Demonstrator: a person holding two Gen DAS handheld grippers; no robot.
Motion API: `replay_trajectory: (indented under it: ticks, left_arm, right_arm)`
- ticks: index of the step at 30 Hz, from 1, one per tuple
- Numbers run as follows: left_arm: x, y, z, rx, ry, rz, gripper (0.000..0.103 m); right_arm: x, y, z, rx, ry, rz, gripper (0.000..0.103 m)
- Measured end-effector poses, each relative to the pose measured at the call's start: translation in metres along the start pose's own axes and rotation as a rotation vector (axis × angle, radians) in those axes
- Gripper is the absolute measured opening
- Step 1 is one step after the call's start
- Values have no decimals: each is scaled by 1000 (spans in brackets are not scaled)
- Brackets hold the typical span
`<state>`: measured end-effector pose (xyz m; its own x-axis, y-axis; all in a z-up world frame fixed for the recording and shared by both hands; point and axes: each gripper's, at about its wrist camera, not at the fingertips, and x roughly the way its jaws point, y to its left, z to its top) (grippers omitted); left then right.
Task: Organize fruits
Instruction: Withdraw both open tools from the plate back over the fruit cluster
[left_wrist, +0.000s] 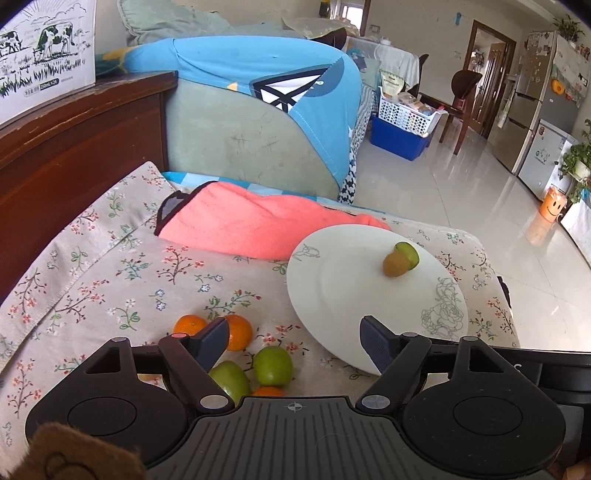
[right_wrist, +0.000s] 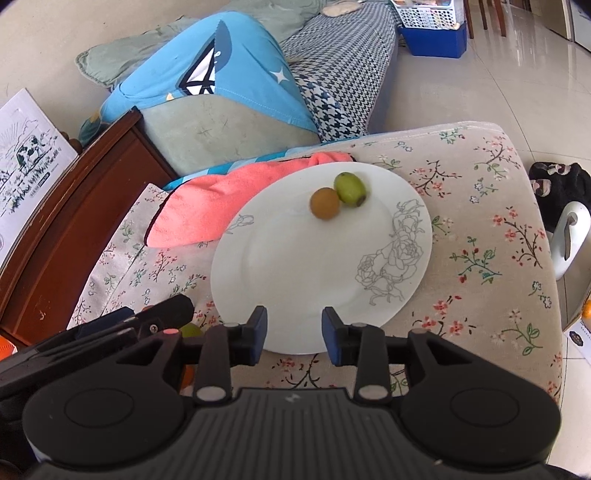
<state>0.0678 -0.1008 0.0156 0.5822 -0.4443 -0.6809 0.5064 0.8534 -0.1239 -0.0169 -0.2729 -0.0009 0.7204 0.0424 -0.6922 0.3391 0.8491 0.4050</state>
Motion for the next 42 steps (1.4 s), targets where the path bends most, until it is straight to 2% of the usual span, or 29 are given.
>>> replay_trajectory:
  ticks: [12, 24, 33, 42]
  left_arm:
    - [-20, 41, -10, -46, 36, 79, 79]
    - [-49, 85, -26, -158, 19, 159, 79]
    - [-59, 121, -43, -238, 29, 232, 79]
    - [-49, 121, -59, -174, 67, 260, 79]
  right_arm:
    - [3, 25, -16, -125, 52, 81, 38]
    - [-1, 50, -44, -241, 118, 175, 38]
    - [-1, 64, -63, -306, 167, 209, 38]
    - [-3, 73, -73, -361, 169, 204, 41]
